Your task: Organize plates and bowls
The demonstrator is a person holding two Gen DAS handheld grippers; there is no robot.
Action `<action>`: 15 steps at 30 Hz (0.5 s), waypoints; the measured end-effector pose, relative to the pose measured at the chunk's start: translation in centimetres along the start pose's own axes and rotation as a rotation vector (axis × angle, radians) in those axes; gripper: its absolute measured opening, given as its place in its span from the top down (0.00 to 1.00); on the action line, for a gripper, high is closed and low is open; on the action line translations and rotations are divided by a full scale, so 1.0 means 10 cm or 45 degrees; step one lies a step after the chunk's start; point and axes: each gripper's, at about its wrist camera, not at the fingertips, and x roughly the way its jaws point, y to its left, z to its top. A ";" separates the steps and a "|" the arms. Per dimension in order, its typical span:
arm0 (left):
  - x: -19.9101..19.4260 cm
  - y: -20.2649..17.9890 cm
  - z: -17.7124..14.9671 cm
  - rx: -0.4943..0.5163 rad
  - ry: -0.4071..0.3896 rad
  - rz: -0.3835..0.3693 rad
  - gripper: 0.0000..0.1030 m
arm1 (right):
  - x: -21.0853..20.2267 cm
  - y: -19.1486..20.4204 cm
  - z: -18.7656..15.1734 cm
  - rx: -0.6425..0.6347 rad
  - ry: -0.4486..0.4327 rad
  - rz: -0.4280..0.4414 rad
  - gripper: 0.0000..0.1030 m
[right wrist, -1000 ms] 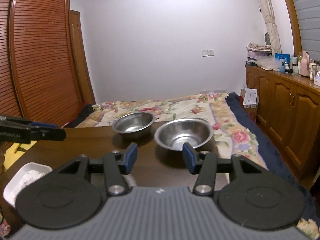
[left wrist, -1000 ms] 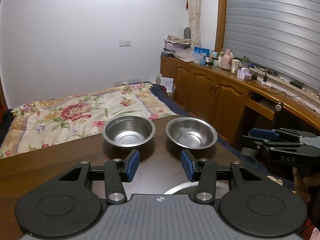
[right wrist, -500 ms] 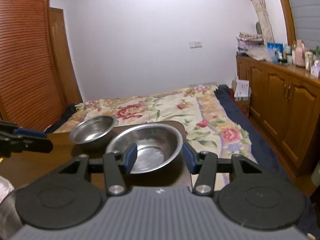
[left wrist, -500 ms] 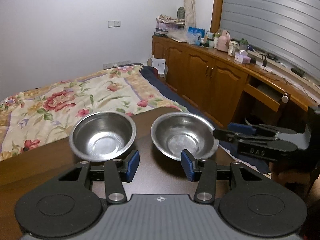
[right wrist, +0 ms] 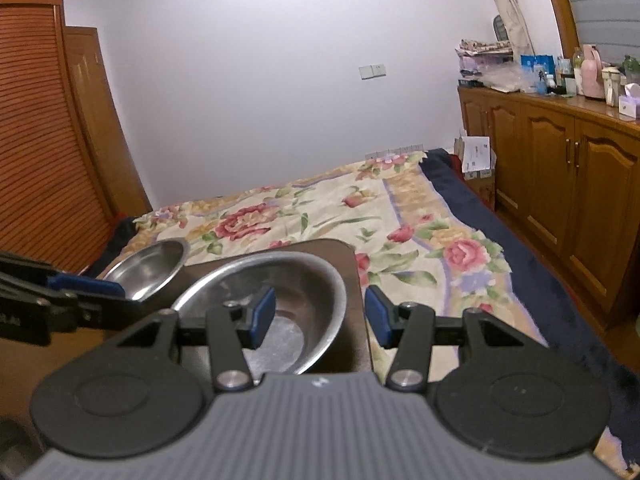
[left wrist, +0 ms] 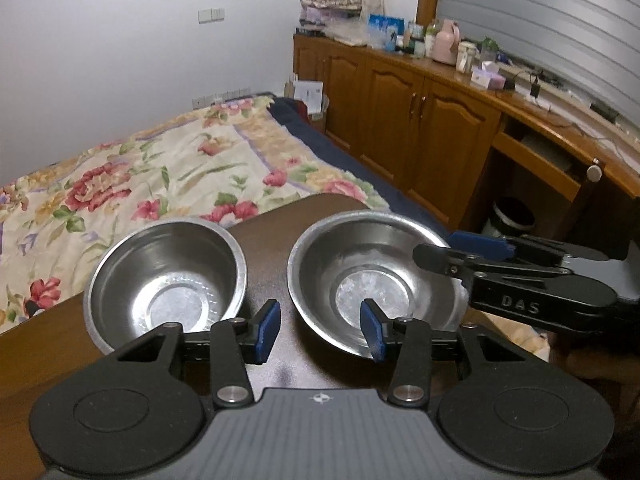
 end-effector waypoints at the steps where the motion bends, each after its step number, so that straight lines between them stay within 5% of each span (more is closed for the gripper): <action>1: 0.03 0.00 0.01 0.001 0.010 0.002 0.57 | 0.00 -0.01 0.00 0.011 0.007 0.005 0.50; 15: 0.34 0.07 0.08 -0.014 0.124 0.004 0.64 | 0.06 0.00 0.03 -0.001 0.076 0.043 0.53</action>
